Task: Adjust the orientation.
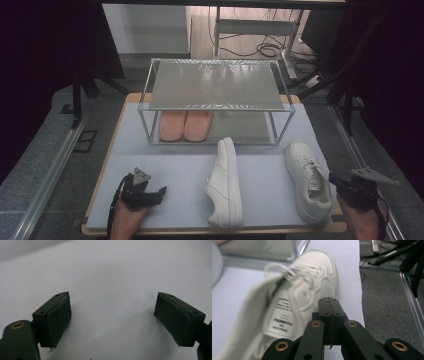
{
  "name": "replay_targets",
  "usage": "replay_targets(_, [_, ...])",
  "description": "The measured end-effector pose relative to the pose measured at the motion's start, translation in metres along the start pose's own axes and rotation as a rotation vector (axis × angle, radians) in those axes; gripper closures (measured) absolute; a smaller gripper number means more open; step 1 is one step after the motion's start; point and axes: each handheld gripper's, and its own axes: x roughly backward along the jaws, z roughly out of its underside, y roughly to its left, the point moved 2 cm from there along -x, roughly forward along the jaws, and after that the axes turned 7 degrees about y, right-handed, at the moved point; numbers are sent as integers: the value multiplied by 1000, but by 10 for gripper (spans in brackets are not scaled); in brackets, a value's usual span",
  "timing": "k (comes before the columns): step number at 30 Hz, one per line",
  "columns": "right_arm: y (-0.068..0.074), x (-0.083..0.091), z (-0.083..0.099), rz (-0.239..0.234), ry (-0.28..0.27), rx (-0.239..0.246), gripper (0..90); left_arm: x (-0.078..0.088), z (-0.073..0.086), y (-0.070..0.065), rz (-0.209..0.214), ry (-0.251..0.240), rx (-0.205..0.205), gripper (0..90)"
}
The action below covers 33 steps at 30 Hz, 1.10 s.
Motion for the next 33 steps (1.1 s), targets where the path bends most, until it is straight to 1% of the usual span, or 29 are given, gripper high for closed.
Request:
replay_targets(4, [7,7,-7,-24,-27,9,900,0,0,0,0,0,0,145])
replay_targets(5, [11,9,-10,-28,-34,20,900,0,0,0,0,0,-1,145])
replay_targets(7, [13,10,-11,-33,-40,21,900,0,0,0,0,0,-1,144])
replay_targets(9, [19,11,-14,-39,-50,33,900,0,0,0,0,1,-1,145])
replay_targets(10, [21,12,-15,-47,-54,37,900,0,0,0,0,0,-1,145])
replay_targets(11, [27,13,-17,-71,-62,42,900,0,0,0,0,0,-1,145])
replay_targets(12, [27,13,-17,-71,-62,42,900,0,0,0,0,-1,-1,145])
replay_targets(13, [33,12,-19,-76,-62,57,900,0,0,0,0,-1,-1,145])
replay_targets(15, [38,11,-21,-90,-64,68,900,0,0,0,-1,-1,-1,145])
replay_targets(16, [38,11,-21,-90,-64,68,900,0,0,0,-1,-1,-1,145])
replay_targets(17, [45,10,-23,-108,-66,76,900,0,0,0,-1,-1,-1,145])
replay_targets(19, [47,10,-24,-116,-66,79,900,0,0,0,-1,-1,-1,145])
replay_targets(22, [58,7,-26,-143,-64,96,900,0,0,0,-1,-1,-1,145])
replay_targets(23, [66,6,-28,-157,-66,104,900,0,0,0,-1,-1,-1,145])
replay_targets(24, [66,6,-28,-157,-66,104,900,0,0,0,-1,-1,-1,145])
replay_targets(25, [72,4,-30,-174,-64,112,900,0,0,0,-1,-1,-2,145])
replay_targets(27, [75,3,-30,-182,-64,113,900,0,0,0,-1,-1,-2,146])
replay_targets(33, [98,-3,-32,-242,-59,145,900,0,0,0,-1,-1,-2,145])
